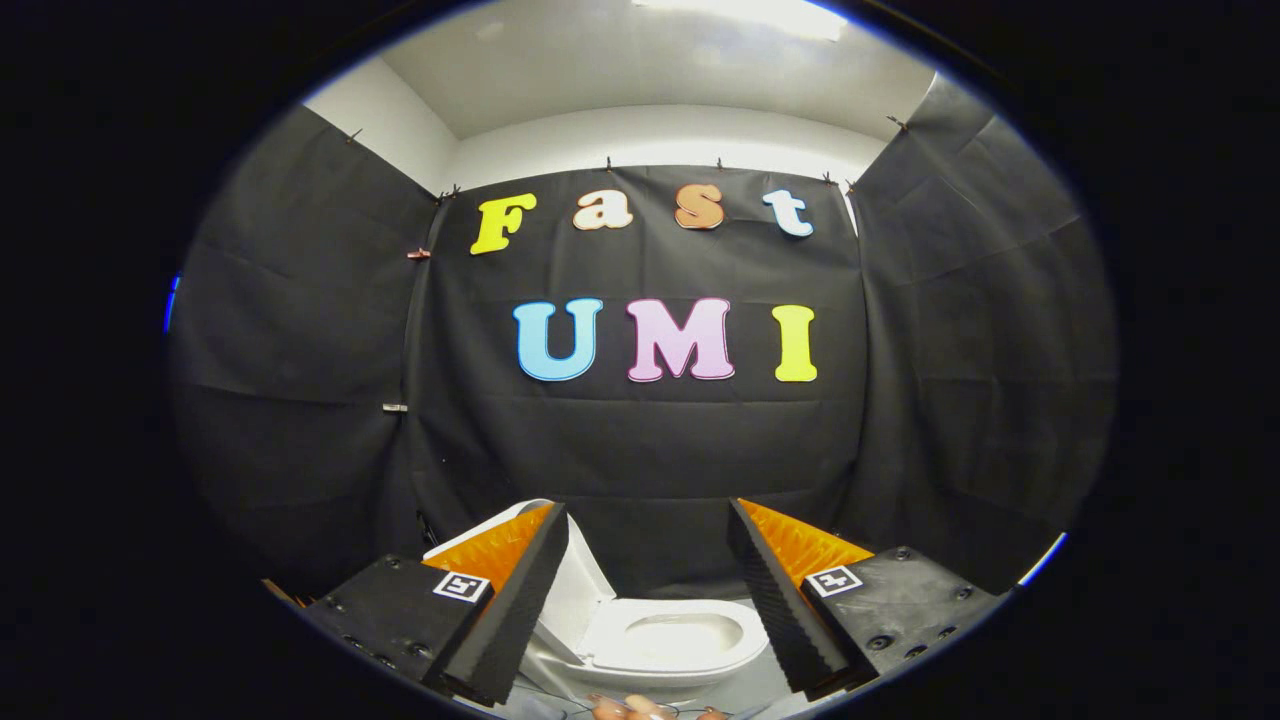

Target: Open the toilet lid.

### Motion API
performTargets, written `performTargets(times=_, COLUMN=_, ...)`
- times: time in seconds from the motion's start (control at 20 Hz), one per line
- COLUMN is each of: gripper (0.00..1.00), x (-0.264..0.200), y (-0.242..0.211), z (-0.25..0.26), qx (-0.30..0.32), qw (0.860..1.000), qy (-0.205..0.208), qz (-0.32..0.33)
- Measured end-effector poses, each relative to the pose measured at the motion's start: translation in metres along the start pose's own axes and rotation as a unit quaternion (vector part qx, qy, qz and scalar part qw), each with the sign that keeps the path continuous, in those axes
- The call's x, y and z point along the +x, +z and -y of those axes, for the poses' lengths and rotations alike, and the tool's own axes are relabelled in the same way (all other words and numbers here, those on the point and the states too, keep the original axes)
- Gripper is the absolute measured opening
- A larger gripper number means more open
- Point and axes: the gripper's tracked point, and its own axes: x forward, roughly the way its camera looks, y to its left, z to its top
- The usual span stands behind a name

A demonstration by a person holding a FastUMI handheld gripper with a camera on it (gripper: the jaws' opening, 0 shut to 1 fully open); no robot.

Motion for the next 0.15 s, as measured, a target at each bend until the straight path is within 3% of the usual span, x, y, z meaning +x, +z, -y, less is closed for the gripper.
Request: performTargets(times=0.15, gripper=0.99, x=-0.0002, y=0.0003, z=0.0015, qx=0.002, qw=1.0, qy=-0.001, qz=0.0)
